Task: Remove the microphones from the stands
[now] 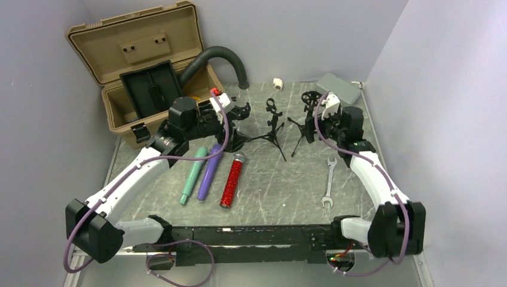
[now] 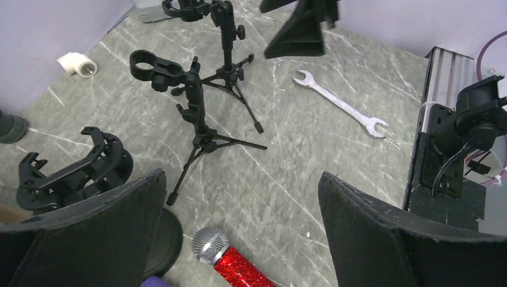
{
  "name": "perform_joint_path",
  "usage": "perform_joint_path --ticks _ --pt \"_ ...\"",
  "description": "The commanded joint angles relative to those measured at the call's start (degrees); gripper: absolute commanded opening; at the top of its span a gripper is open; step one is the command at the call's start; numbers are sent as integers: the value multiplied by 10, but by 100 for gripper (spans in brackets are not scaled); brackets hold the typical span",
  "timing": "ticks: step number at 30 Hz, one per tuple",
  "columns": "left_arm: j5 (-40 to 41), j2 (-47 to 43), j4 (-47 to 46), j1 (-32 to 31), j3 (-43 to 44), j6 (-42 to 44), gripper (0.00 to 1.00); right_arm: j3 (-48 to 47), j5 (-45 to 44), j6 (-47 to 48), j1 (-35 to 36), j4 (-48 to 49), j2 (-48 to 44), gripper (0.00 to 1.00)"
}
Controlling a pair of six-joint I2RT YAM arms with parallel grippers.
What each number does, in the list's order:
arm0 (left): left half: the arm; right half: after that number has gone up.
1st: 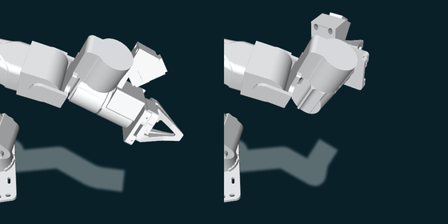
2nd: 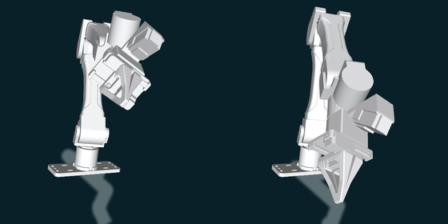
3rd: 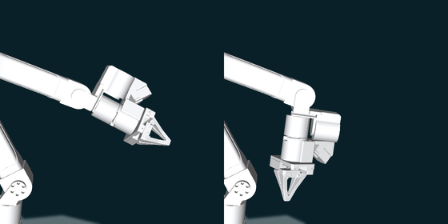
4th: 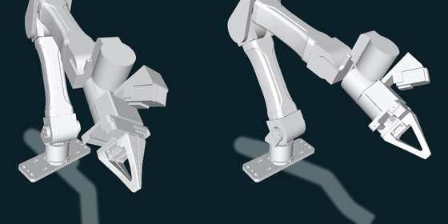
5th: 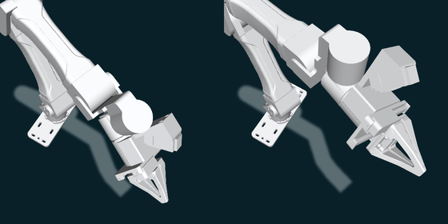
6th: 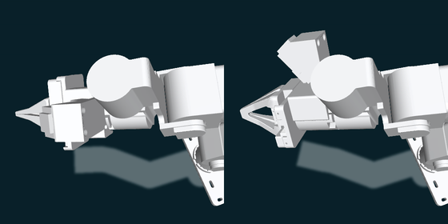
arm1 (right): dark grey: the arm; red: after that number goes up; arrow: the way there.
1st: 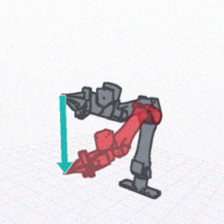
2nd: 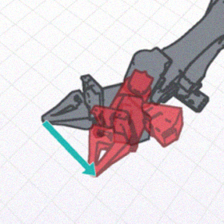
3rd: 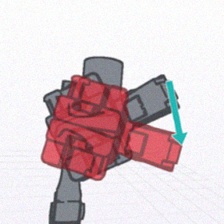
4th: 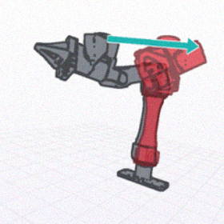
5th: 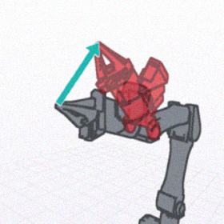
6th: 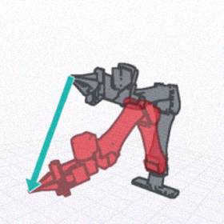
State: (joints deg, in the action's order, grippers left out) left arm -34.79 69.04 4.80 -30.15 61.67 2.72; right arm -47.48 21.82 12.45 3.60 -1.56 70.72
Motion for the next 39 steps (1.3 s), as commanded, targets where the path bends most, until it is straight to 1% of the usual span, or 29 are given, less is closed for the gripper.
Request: perform_joint_path --ticks 1,4,7,10,12,19,23,27,30,39 --pt "18 -19 3 8 35 22 99 7 45 43 5 -85 -78 93" --pt "26 -17 6 13 43 25 100 19 83 53 21 -87 -114 89" --pt "33 -13 8 18 50 26 99 12 84 58 64 -79 -106 87" --pt "41 -14 18 22 57 36 99 -7 75 62 107 -58 -62 86" --pt "48 -18 21 24 57 46 99 -17 77 55 120 -21 -22 85" --pt "52 -28 29 26 45 62 99 -59 81 32 131 85 114 83" --pt "49 -17 38 26 36 64 99 -72 84 12 134 142 172 81" --pt "44 -8 41 26 16 65 99 -74 62 -11 135 205 212 75" --pt "42 -6 40 26 9 65 99 -74 51 -22 135 240 236 69" --pt "38 -13 43 26 7 66 99 -90 30 -34 138 276 283 53"
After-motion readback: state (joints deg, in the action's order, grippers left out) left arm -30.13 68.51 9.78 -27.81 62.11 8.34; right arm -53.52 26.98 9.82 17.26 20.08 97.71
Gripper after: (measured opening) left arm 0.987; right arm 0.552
